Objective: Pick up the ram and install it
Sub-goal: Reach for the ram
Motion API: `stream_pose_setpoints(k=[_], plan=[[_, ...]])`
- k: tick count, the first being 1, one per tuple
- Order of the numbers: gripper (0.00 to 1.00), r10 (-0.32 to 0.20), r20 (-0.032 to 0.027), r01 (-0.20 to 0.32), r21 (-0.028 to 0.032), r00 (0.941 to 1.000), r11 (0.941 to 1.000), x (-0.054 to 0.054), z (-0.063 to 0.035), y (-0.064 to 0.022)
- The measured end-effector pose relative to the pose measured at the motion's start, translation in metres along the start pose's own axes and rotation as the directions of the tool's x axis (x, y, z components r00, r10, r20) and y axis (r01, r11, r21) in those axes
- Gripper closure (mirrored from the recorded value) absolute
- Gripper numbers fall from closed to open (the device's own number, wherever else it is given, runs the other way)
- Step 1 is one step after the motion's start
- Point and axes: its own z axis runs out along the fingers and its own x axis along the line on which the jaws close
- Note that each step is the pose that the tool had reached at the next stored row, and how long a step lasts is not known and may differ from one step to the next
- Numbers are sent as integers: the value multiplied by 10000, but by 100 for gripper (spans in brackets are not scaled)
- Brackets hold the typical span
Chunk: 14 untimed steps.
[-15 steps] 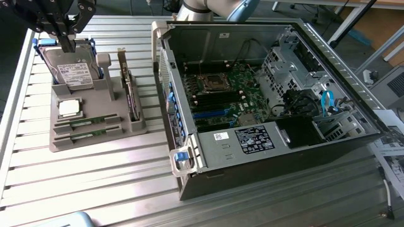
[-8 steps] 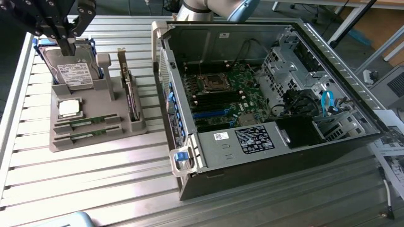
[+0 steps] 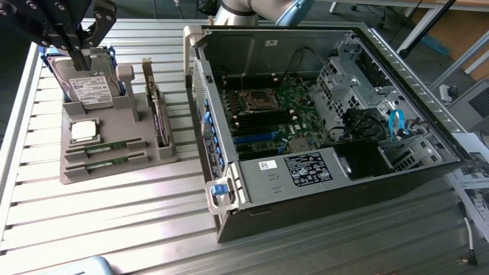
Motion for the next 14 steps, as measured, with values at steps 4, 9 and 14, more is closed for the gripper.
stream_pose_setpoints(k=[4,9,14], plan=[[89,-1,0,1,0,10000,10000,0,0,-5],[89,0,1,0,0,10000,10000,-2,-1,-34],[89,1,0,-1,0,10000,10000,-3,-2,-51]])
